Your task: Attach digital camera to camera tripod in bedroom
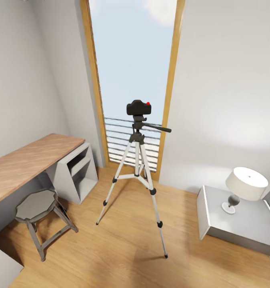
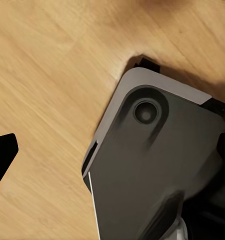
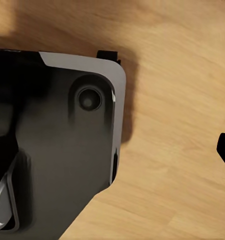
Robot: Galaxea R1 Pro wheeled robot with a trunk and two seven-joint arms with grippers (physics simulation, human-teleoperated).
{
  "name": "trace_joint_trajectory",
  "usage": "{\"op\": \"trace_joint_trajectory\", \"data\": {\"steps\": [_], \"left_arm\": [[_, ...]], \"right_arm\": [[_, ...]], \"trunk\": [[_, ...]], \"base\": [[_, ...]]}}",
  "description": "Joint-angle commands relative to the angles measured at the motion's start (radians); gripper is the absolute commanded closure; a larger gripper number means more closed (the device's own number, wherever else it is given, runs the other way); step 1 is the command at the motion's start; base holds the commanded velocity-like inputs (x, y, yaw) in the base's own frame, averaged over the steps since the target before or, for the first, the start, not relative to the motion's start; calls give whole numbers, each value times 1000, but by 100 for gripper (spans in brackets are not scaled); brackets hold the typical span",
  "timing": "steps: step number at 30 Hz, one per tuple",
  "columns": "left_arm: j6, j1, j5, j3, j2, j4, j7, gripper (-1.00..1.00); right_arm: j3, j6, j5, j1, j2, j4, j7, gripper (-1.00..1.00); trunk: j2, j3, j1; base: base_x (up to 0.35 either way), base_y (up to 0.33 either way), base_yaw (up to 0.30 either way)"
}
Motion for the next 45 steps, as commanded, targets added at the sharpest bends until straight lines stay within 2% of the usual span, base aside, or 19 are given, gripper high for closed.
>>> {"op": "trace_joint_trajectory", "data": {"steps": [1,23,31,45], "left_arm": [[2,0,7,-9,0,-2,6,-100],[1,0,7,-11,0,-2,6,-100],[1,0,7,-9,0,-2,6,-100],[-10,0,10,-11,-3,11,5,-100]], "right_arm": [[-9,0,9,-1,-1,2,2,-100],[-7,-14,12,19,4,2,2,-100],[-8,-27,8,64,4,2,2,-100],[-8,-40,7,81,6,2,2,-100]], "trunk": [[-1,0,0],[-1,35,0],[-1,48,0],[-1,71,0]], "base": [[0,0,0],[0,0,55],[0,0,63],[0,0,68]]}}
